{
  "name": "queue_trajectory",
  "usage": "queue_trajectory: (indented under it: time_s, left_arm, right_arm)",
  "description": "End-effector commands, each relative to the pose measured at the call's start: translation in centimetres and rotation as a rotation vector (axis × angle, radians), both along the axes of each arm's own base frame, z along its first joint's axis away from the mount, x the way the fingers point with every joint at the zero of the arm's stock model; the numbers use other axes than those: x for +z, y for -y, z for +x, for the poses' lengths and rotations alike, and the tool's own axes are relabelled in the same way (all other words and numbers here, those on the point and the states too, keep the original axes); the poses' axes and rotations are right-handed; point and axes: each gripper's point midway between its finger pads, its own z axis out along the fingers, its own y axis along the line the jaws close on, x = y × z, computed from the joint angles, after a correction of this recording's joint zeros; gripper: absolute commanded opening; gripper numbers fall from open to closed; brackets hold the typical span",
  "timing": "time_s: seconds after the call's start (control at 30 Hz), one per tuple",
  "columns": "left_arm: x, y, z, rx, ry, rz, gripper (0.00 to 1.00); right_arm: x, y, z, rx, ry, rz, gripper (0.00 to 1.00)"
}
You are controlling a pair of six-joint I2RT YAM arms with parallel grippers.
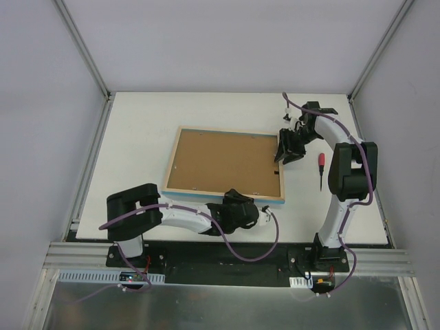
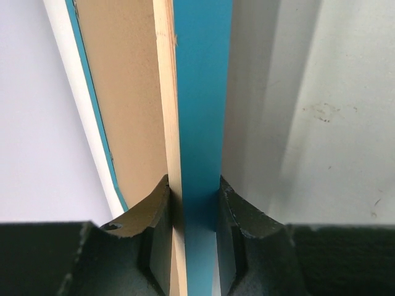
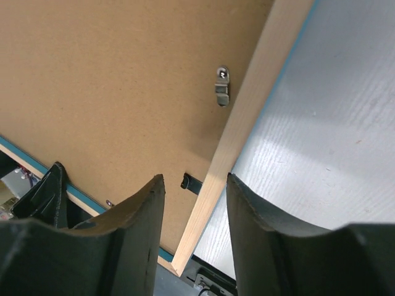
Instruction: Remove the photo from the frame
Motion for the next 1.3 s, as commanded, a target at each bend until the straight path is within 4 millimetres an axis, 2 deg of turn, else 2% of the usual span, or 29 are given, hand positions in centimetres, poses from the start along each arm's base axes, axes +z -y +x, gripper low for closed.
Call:
queue_trajectory:
  time_s: [0.0,0.2,0.37,0.57,0.73,0.83,1.0,1.13,1.2,1.27]
  left_arm:
    - [2.8,1.6,-0.8,-0.084,-0.056,-0.086,0.00]
    - [4.8,1.7,-0.4,-0.098,-0.140,-0.101,0.00]
    - [7.8,2.0,-0.4,-0.097,-0.238,-0.128,0.00]
    - [11.7,2.3,0.1,-0.078,-0.282,-0.186,0.00]
    - [14.5,2.2,0.8,-0.046,-0.335,-0.246,0.00]
    - [16.3,2.2,1.1,-0.025,-0.373,-0.284,0.00]
    - [18.8,2.2,1.2,0.003,-0.447,-0.343,0.00]
    - [19.0,2.0,0.9,0.017,-0.490,-0.346,0.00]
    - [18.9,1.9,1.0,0.022,-0.499,-0.341,0.00]
    - [19.1,1.8,1.1,0.029,-0.510,-0.352,0.00]
  right_arm:
    - [3.1,-1.0,0.2,0.027,0.041,0.095,0.48]
    - [5.1,-0.3,0.1,0.052,0.103,0.107,0.54]
    - [9.3,0.9,0.7,0.092,0.271,0.146,0.57]
    - [13.7,4.4,1.0,0.018,0.435,0.196,0.59]
    - [15.4,6.4,0.8,-0.074,0.496,0.250,0.59]
    - [15.8,6.7,0.1,-0.095,0.511,0.297,0.59]
    - [17.2,5.7,-2.0,0.074,0.670,0.343,0.60]
    - [17.8,5.6,-3.7,0.304,0.920,0.254,0.61]
    - [17.6,5.6,-4.3,0.385,1.011,0.201,0.63]
    - [18.4,5.7,-4.8,0.450,1.099,0.144,0.65]
